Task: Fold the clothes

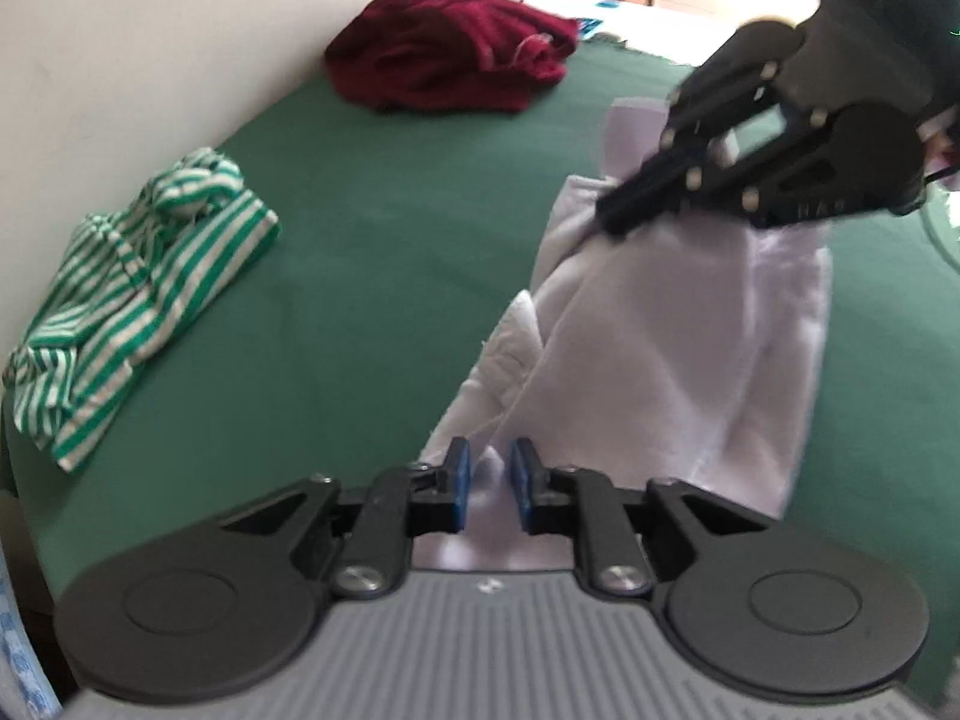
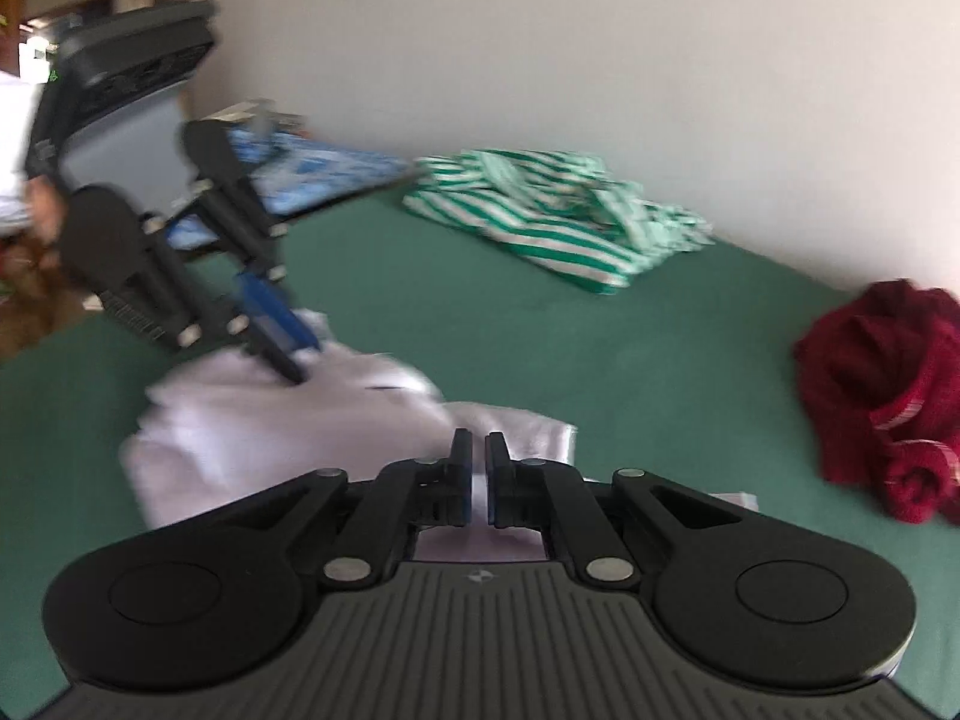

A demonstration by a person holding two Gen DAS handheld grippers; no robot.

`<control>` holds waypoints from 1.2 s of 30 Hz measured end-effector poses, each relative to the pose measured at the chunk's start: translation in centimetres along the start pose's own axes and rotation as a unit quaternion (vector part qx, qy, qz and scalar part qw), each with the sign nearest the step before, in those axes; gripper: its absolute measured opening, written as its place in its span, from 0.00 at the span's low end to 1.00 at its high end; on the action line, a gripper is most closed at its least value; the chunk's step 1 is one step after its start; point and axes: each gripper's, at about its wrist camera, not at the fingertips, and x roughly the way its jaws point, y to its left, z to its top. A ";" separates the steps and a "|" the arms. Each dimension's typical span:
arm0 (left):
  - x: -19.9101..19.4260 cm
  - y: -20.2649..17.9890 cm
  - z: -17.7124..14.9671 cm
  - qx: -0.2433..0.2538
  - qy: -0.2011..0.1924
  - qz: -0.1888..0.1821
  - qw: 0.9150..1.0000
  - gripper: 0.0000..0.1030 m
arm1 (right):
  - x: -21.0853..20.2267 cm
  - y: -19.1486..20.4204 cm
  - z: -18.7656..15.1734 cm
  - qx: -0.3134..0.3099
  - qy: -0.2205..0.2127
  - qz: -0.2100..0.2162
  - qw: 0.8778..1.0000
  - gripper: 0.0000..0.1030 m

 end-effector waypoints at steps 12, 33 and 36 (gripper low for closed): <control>-4.9 -1.6 -0.9 -0.071 -0.087 0.010 0.994 0.65 | -7.0 -2.8 -4.4 0.122 0.022 0.003 0.992 0.42; -1.9 -2.4 -4.4 -0.188 -0.066 0.031 0.979 0.76 | -4.9 -3.7 -5.5 0.320 0.038 -0.049 0.945 0.02; -2.6 -2.6 -5.5 -0.216 -0.076 -0.008 0.973 0.80 | -6.6 -3.5 -7.1 0.345 0.054 -0.063 0.935 0.01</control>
